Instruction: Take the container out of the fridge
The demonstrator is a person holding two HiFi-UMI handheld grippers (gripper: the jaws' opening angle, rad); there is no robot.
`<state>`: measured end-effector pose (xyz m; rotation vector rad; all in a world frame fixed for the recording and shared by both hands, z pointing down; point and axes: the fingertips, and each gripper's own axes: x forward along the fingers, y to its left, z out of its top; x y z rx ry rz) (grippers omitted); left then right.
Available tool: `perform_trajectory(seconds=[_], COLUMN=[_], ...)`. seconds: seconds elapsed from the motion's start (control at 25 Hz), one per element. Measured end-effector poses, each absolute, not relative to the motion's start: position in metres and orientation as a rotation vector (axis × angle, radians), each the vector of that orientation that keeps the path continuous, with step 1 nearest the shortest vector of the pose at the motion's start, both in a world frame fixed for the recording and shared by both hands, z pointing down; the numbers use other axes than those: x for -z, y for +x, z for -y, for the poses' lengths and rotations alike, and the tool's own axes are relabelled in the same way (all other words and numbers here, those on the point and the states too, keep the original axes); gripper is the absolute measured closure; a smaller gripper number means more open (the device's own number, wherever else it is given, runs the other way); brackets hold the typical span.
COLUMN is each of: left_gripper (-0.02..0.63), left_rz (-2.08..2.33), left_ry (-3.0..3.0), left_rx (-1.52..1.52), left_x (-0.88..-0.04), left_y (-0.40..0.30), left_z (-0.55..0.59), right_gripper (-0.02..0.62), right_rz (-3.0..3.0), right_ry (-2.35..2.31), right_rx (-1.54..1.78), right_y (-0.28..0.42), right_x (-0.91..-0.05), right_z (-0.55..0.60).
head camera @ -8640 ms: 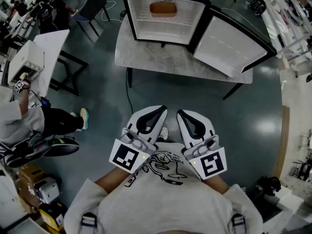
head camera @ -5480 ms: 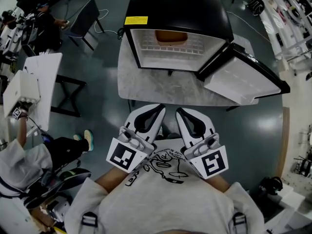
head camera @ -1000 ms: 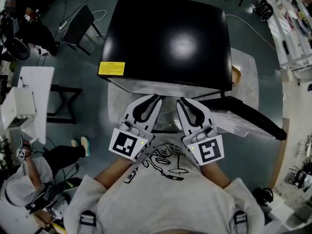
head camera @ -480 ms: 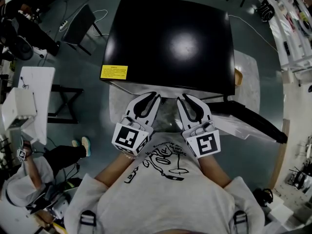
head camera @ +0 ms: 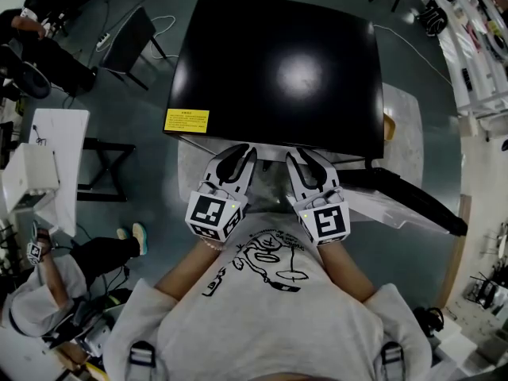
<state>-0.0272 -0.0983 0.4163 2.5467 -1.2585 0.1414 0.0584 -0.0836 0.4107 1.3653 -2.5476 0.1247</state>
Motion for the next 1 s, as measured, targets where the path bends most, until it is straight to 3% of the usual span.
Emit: perform_trajectory(seconds=[1.0], left_gripper=[0.518], left_rz=[1.343], left_ry=[2.377], left_rx=[-0.254], left_x=[-0.486], left_y=[-0.037], left_z=[0.144], right_gripper=[0.489], right_rz=[2.439], right_ry=[1.439], right_rx=[-0.183], right_y=[0.078], right_x=[-0.469], right_z=[0.134])
